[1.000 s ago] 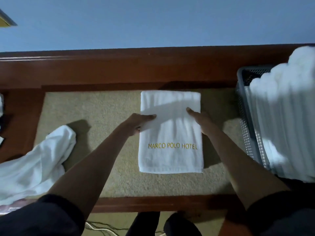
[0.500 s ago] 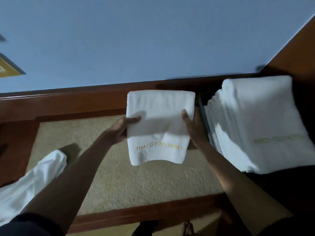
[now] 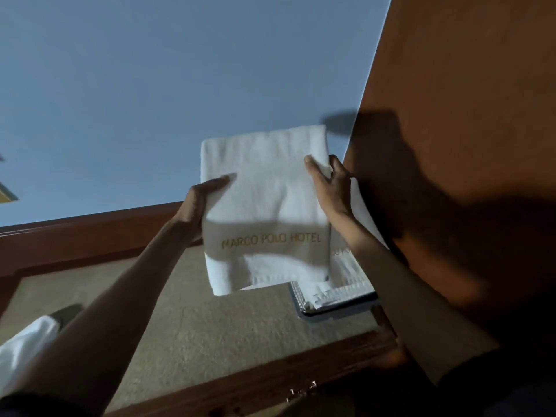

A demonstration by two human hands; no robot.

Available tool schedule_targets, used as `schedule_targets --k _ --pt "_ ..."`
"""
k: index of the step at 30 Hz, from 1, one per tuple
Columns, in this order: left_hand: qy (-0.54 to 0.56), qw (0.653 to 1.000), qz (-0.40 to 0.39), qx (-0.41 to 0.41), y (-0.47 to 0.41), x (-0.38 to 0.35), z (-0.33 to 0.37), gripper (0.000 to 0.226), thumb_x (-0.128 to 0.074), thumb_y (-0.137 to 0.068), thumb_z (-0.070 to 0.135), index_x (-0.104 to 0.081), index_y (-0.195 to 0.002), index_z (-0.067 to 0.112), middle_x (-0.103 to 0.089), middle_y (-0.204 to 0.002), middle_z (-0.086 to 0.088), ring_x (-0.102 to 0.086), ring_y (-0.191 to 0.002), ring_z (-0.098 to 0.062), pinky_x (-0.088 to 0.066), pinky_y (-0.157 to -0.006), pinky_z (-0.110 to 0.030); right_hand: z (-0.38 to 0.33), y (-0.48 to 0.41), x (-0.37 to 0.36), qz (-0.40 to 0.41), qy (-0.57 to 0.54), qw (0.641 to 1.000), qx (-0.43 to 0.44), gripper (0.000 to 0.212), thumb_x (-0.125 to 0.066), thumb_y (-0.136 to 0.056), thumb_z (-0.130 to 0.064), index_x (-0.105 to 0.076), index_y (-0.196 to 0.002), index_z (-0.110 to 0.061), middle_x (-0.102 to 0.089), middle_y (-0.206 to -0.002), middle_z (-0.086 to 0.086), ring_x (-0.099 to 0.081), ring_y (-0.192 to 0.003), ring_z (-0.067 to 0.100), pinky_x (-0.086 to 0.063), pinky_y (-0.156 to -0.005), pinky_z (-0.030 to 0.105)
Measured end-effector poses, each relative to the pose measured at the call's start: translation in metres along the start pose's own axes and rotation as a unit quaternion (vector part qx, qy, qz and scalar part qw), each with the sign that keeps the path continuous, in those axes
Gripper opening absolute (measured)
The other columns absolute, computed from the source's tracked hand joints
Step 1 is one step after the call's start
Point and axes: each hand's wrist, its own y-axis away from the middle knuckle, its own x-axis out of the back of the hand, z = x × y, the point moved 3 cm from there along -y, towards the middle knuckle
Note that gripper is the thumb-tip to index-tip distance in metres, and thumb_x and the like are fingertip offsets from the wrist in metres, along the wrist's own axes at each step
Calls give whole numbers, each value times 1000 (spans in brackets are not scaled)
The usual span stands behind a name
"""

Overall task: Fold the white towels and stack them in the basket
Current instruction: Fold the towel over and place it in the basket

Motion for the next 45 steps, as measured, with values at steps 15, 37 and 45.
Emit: schedule_targets --k 15,37,45 --pt "149 978 -81 121 -68 -161 -88 59 -63 -92 39 -59 -141 8 -62 -138 -21 -60 -127 -40 -47 -108 -56 30 -89 145 19 209 969 -130 48 -72 -85 -55 -67 -115 -18 -69 -116 3 -64 -117 26 -48 -92 32" --pt "-298 935 189 28 -220 -98 -117 62 -77 -87 39 -54 -138 12 -66 -130 -12 -66 -112 -31 -59 -92 -44 210 -55 109 -142 353 912 -156 68 -71 -92 -39 -43 -147 -12 -50 -140 22 -49 -130 40 -43 -105 46" --pt "-515 846 82 -112 -126 -79 -62 25 -60 -93 33 -64 -92 8 -70 -96 -11 -69 -91 -29 -55 -76 -39 139 -33 47 -112 335 936 0 31 -63 -95 -25 -59 -123 -11 -59 -129 12 -57 -117 33 -45 -92 40"
